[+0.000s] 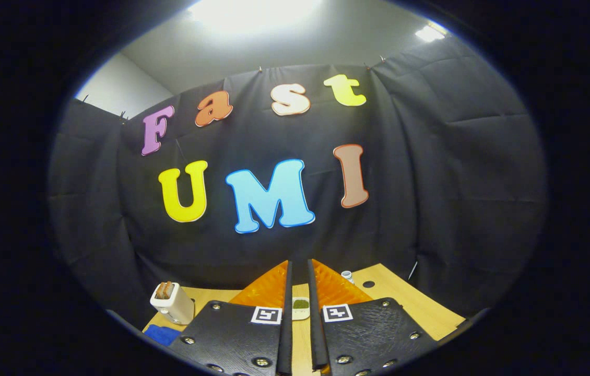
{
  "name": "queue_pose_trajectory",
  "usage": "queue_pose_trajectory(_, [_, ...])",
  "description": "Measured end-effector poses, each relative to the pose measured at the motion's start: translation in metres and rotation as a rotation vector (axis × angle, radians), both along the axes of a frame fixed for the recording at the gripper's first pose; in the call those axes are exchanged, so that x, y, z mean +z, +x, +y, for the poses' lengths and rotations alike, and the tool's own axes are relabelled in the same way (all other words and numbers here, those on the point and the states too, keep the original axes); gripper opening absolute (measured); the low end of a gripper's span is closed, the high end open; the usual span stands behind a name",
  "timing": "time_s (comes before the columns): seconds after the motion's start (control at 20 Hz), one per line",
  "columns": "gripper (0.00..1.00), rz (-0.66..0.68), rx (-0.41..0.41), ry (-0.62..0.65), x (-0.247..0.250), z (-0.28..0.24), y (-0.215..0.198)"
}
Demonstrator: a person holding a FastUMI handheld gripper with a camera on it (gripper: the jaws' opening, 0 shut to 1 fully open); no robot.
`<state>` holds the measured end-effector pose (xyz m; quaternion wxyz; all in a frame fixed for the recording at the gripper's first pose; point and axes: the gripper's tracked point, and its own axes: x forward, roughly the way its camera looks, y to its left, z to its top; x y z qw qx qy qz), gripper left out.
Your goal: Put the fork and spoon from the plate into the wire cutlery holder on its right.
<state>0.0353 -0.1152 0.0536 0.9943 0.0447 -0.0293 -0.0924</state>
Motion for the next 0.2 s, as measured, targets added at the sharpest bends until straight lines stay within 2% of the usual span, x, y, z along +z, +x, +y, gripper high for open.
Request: queue_pose_trajectory(0.2, [0.14,-0.073,0.004,-0.043,0.026,0.014,-0.002])
